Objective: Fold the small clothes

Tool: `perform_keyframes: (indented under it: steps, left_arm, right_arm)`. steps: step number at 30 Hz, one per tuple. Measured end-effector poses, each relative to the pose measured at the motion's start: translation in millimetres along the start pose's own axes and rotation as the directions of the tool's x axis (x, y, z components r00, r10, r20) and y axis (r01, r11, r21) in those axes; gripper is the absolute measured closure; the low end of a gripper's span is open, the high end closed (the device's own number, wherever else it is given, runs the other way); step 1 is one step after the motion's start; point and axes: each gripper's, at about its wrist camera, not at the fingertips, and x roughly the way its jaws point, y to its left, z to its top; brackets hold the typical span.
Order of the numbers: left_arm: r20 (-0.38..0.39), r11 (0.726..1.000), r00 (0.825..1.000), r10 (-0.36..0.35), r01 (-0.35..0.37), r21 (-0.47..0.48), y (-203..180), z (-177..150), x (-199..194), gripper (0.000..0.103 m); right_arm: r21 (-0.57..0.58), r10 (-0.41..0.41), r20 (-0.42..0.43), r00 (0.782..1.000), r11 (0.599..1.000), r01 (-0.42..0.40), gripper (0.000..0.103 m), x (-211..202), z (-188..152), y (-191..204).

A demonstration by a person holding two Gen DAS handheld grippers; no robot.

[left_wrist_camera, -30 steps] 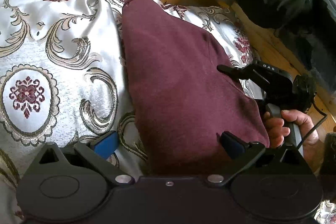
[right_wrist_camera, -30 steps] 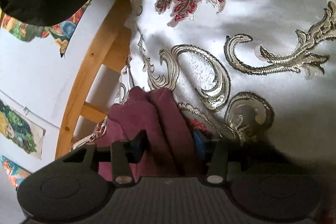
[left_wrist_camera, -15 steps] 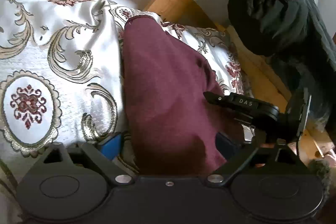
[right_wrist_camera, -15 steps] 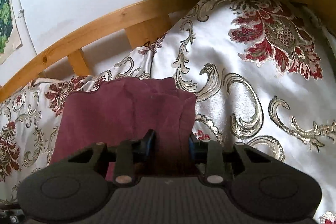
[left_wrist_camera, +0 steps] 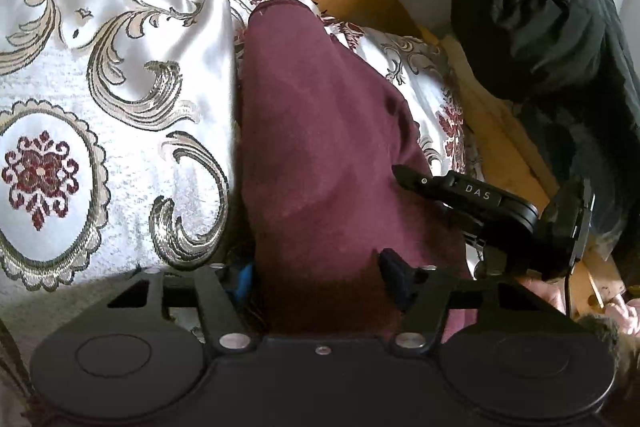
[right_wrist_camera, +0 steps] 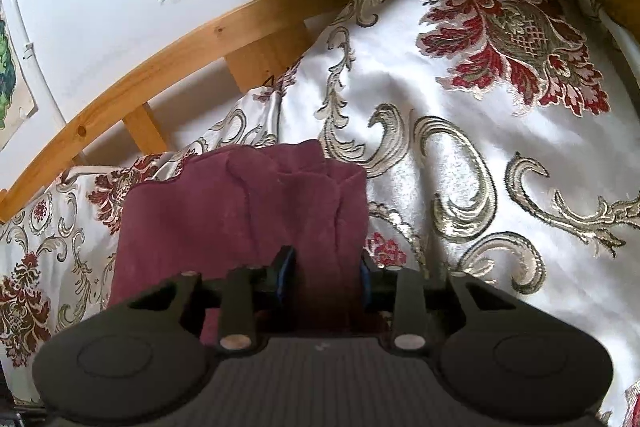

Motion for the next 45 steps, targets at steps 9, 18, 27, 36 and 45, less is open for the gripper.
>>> perform_keyframes:
  steps: [9,18,27,36,45]
  left_arm:
    - [0.004,0.999,1.0,-0.014,0.014,0.029,-5,8,-9,0.059]
    - [0.089,0.994,0.996,-0.024,0.015,0.106,-24,28,-34,0.061]
    - [0.233,0.974,0.972,0.03,-0.081,0.211,-13,75,-72,0.062]
    - [0.332,0.981,0.934,0.132,-0.171,0.09,42,103,-97,0.062]
    - [0.273,0.982,0.946,0.173,-0.188,0.026,61,99,-82,0.061]
  right_arm:
    - [-0.101,0.042,0.037,0.998,0.994,-0.038,0.084,-17,12,38]
    - [-0.132,0.151,0.127,0.98,0.982,-0.134,0.085,-36,35,75]
    - [-0.188,0.234,0.138,0.962,0.96,-0.206,0.085,-4,59,131]
    - [-0.222,0.26,0.045,0.965,0.944,-0.244,0.085,59,60,185]
    - [-0.119,0.169,0.032,0.985,0.979,-0.164,0.084,77,48,158]
